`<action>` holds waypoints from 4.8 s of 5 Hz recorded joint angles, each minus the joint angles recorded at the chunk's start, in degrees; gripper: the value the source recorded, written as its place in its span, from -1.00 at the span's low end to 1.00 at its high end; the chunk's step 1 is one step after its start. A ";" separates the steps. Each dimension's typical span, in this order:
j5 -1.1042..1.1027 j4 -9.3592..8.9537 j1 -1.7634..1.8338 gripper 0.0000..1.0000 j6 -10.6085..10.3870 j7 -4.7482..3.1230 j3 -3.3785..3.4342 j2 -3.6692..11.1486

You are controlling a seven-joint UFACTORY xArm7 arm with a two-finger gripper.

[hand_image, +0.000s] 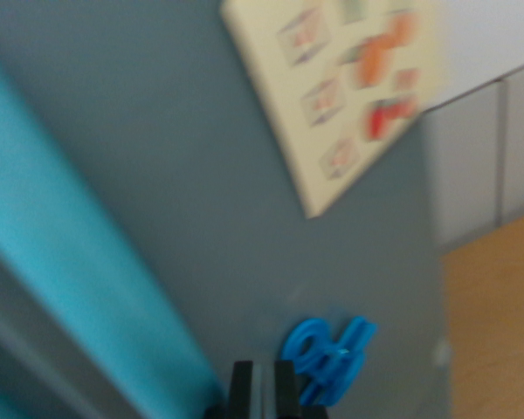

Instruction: Close fridge door

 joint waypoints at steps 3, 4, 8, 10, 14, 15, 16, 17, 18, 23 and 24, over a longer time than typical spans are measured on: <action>0.00 4.00 0.00 1.00 0.00 0.00 3.47 4.22; 0.00 4.00 0.00 1.00 0.00 0.00 3.47 4.22; 0.00 7.99 0.00 1.00 0.00 0.00 5.44 7.96; 0.00 8.05 0.00 1.00 0.00 0.00 5.44 8.07; 0.00 8.04 0.00 1.00 0.02 0.00 5.38 8.07; 0.00 8.04 0.00 1.00 0.02 0.00 5.38 8.07; 0.00 8.04 0.00 1.00 0.02 0.00 5.38 8.07; 0.00 8.04 0.00 1.00 0.02 0.00 5.38 8.07; 0.00 8.04 0.00 1.00 0.02 0.00 5.38 8.07; 0.00 8.04 0.00 1.00 0.02 0.00 5.38 8.07; 0.00 8.04 0.00 1.00 0.02 0.00 5.38 8.07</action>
